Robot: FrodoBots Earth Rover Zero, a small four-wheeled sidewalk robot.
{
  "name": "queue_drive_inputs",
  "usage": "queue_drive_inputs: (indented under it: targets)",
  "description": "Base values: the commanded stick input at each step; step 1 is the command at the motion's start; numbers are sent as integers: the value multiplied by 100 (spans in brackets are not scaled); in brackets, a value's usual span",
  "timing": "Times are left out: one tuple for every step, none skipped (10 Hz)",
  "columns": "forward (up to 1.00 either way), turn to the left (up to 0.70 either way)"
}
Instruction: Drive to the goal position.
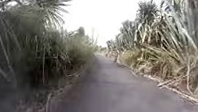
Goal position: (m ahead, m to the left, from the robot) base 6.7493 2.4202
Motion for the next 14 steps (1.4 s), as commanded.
queue_drive_inputs:
  targets:
    - [100, 0]
    - [100, 0]
    - [100, 0]
    - [100, 0]
    - [100, 0]
    - [100, 0]
    - [100, 0]
    - [100, 0]
    - [100, 0]
    - [100, 0]
    - [100, 0]
    - [100, 0]
    - [100, 0]
    - [100, 0]
